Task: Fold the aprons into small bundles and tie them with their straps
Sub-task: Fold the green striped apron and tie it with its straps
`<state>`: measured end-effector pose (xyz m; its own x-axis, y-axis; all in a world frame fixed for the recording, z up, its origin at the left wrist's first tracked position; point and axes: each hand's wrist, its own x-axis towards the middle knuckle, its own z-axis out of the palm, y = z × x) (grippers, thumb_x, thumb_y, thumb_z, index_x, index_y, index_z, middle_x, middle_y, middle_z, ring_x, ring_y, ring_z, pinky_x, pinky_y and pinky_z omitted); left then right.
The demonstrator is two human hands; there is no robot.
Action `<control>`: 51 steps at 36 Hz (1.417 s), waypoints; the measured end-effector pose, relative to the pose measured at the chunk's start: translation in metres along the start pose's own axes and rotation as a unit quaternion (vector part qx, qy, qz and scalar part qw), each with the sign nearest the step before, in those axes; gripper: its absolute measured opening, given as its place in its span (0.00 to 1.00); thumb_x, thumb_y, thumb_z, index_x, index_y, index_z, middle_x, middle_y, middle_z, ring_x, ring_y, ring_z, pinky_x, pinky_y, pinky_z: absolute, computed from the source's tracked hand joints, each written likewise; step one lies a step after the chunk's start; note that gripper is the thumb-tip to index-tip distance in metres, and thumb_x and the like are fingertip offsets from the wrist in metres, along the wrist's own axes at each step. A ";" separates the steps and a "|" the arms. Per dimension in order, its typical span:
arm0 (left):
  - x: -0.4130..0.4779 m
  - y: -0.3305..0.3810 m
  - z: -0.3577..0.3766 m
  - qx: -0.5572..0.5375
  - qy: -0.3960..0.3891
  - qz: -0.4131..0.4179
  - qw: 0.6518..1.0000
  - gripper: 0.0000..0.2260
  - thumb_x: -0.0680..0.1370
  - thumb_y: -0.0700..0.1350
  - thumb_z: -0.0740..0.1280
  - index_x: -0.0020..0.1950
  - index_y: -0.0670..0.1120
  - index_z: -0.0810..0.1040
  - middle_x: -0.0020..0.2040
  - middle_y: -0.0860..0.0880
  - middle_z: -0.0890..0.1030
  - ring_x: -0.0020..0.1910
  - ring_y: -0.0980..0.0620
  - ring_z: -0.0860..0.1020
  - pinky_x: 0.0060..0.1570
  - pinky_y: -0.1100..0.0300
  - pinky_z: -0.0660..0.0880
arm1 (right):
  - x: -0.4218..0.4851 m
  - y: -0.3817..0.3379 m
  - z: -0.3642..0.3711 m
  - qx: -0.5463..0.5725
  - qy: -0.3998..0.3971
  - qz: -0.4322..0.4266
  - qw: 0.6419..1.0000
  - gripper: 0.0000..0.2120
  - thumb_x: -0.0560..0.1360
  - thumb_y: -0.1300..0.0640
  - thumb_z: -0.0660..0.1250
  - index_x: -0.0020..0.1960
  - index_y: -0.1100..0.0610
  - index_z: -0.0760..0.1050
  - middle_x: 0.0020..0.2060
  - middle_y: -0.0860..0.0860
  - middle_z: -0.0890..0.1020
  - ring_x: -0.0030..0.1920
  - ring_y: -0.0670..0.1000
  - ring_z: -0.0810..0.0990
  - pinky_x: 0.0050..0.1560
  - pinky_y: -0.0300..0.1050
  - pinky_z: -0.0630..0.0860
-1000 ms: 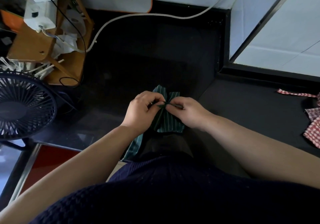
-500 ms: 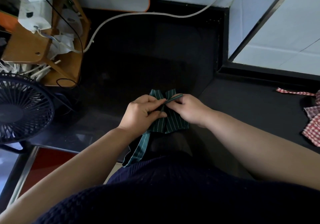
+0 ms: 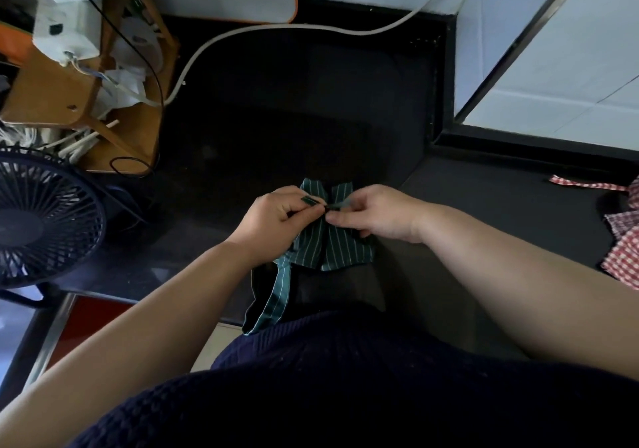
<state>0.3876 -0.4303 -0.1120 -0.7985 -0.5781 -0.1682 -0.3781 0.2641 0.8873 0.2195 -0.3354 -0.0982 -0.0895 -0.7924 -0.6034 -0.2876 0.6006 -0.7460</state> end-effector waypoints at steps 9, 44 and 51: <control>0.004 -0.004 -0.001 0.035 -0.021 0.008 0.999 0.06 0.78 0.41 0.67 0.46 0.51 0.83 0.47 0.57 0.79 0.48 0.65 0.77 0.50 0.73 0.72 | 0.004 0.003 -0.004 0.189 -0.035 0.086 0.978 0.20 0.81 0.46 0.55 0.41 0.58 0.76 0.33 0.52 0.72 0.37 0.50 0.71 0.45 0.45 0.72; -0.003 0.007 0.005 -0.044 0.036 -0.014 0.998 0.11 0.75 0.39 0.71 0.45 0.57 0.83 0.45 0.58 0.82 0.49 0.63 0.80 0.51 0.71 0.74 | 0.000 -0.008 0.001 -0.029 0.050 -0.001 0.998 0.12 0.78 0.55 0.65 0.36 0.55 0.76 0.31 0.48 0.76 0.34 0.45 0.74 0.36 0.37 0.70; -0.006 0.006 0.009 -0.052 0.043 -0.004 0.998 0.12 0.74 0.38 0.71 0.45 0.56 0.83 0.45 0.58 0.82 0.49 0.63 0.80 0.53 0.69 0.75 | 0.003 -0.004 0.002 0.186 0.052 0.054 0.980 0.05 0.73 0.52 0.71 0.46 0.52 0.80 0.43 0.49 0.79 0.49 0.49 0.75 0.56 0.44 0.72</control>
<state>0.3857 -0.4180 -0.1097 -0.7511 -0.6449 -0.1415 -0.3297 0.1808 0.9266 0.2223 -0.3402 -0.0976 -0.2015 -0.7175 -0.6667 0.0943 0.6633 -0.7424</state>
